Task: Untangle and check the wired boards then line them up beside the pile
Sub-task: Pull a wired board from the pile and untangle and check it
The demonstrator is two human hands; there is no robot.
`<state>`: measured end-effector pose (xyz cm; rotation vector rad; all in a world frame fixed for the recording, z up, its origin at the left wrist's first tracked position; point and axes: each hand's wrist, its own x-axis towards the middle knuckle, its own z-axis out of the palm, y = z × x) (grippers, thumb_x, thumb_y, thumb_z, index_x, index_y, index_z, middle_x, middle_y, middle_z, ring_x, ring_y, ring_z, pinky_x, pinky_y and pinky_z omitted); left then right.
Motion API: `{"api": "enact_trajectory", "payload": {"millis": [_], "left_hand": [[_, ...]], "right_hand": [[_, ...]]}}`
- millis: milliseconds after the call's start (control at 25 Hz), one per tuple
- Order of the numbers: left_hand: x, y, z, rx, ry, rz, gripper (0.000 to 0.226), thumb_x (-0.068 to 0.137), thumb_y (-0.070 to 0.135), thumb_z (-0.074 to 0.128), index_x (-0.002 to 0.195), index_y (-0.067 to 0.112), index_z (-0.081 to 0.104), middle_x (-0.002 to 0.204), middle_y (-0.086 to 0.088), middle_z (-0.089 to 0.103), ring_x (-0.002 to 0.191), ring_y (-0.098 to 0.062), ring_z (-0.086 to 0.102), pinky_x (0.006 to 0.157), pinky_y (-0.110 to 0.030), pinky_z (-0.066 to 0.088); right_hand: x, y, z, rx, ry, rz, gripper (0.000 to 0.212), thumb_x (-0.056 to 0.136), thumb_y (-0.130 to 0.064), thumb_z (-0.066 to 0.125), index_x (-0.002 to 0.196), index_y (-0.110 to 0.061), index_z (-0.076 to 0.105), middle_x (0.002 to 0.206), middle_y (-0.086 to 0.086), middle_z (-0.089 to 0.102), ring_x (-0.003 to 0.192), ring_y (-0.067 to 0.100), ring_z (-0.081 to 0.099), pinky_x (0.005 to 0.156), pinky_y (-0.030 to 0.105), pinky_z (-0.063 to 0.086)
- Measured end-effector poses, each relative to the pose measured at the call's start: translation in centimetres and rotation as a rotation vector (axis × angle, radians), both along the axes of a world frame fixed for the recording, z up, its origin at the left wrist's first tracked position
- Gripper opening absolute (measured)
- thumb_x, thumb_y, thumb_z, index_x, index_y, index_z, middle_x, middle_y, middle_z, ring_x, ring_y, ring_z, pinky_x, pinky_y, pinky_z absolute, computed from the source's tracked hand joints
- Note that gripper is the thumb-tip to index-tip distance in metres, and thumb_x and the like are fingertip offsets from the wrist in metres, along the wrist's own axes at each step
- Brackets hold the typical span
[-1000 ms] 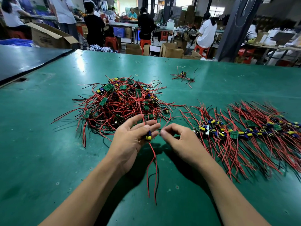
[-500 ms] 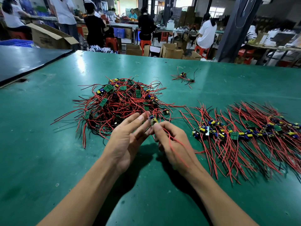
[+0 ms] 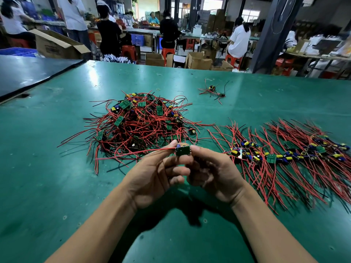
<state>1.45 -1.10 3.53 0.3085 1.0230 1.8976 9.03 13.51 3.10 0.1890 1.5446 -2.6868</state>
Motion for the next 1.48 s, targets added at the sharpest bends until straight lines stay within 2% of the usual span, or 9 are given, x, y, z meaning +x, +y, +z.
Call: {"api": "enact_trajectory", "payload": {"millis": [160,360,480,560,680,880,1080,1200,1480], "left_hand": [[-0.4,-0.4,-0.2,0.079,0.023,-0.012,0.024,0.075,0.03,0.07,0.095,0.022,0.079,0.095,-0.007,0.076,0.058,-0.012,0.069,0.05,-0.023,0.056],[-0.4,0.0,-0.6,0.005,0.19,0.085,0.017,0.07,0.018,0.079,0.086,0.021,0.075,0.095,-0.008,0.074,0.058,-0.017,0.066,0.052,-0.024,0.054],[-0.4,0.1,-1.1,-0.06,0.31,0.124,0.025,0.066,0.014,0.082,0.075,0.021,0.06,0.107,-0.005,0.074,0.062,-0.016,0.065,0.057,-0.025,0.053],[-0.2,0.2,-1.3,-0.107,0.377,0.144,0.029,0.068,0.01,0.081,0.071,0.019,0.054,0.09,-0.003,0.073,0.06,-0.015,0.063,0.053,-0.024,0.053],[0.2,0.4,-1.5,-0.166,0.433,0.151,0.031,0.067,0.003,0.08,0.071,0.014,0.051,0.07,-0.01,0.061,0.056,-0.016,0.061,0.047,-0.023,0.051],[0.3,0.6,-1.6,-0.156,0.35,0.089,0.035,0.06,0.002,0.079,0.077,0.011,0.05,0.087,-0.024,0.054,0.06,-0.02,0.065,0.055,-0.028,0.056],[0.3,0.7,-1.9,-0.12,0.272,0.018,0.029,0.07,0.006,0.077,0.09,0.007,0.056,0.077,-0.016,0.062,0.06,-0.02,0.065,0.056,-0.027,0.056],[0.5,1.0,-2.1,-0.142,0.272,-0.023,0.034,0.079,0.025,0.073,0.103,0.003,0.063,0.074,-0.01,0.065,0.059,-0.018,0.065,0.057,-0.027,0.057],[0.2,0.8,-2.2,-0.221,0.342,0.027,0.008,0.078,0.013,0.073,0.082,0.007,0.071,0.07,-0.012,0.06,0.053,-0.016,0.055,0.055,-0.027,0.047]], "right_hand": [[-0.1,0.3,-0.2,0.009,-0.04,0.012,0.032,0.07,-0.051,0.077,0.073,-0.021,0.064,0.057,-0.008,0.052,0.037,0.002,0.035,0.044,0.019,0.012],[-0.8,0.5,-0.8,0.191,-0.065,-0.039,0.054,0.07,-0.07,0.074,0.096,-0.024,0.069,0.076,-0.007,0.059,0.05,0.005,0.044,0.045,0.014,0.027],[-1.0,0.4,-1.1,0.263,-0.068,-0.083,0.047,0.077,-0.064,0.072,0.099,-0.022,0.076,0.102,0.014,0.059,0.087,0.03,0.049,0.071,0.034,0.038],[-0.9,0.6,-1.2,0.243,-0.053,-0.083,0.04,0.08,-0.053,0.076,0.1,-0.019,0.076,0.098,0.021,0.061,0.084,0.032,0.053,0.079,0.039,0.044],[-0.5,0.7,-1.3,0.212,-0.044,-0.081,0.034,0.084,-0.037,0.078,0.105,-0.01,0.074,0.077,0.013,0.064,0.058,0.02,0.06,0.056,0.028,0.054],[-0.8,1.0,-1.3,0.256,-0.066,-0.166,0.029,0.08,-0.038,0.075,0.096,-0.014,0.078,0.062,0.005,0.055,0.051,0.016,0.049,0.054,0.028,0.048],[-0.9,0.8,-1.6,0.19,-0.05,-0.128,0.026,0.084,-0.032,0.075,0.098,-0.01,0.077,0.084,0.019,0.061,0.069,0.024,0.056,0.062,0.034,0.052],[-0.8,0.6,-1.7,0.155,-0.037,-0.084,0.027,0.086,-0.03,0.076,0.1,-0.007,0.075,0.082,0.017,0.064,0.061,0.023,0.059,0.055,0.03,0.051],[-0.7,0.3,-1.5,0.16,-0.099,-0.055,0.026,0.089,-0.023,0.072,0.108,-0.006,0.075,0.087,0.016,0.071,0.071,0.026,0.066,0.068,0.038,0.058]]}}
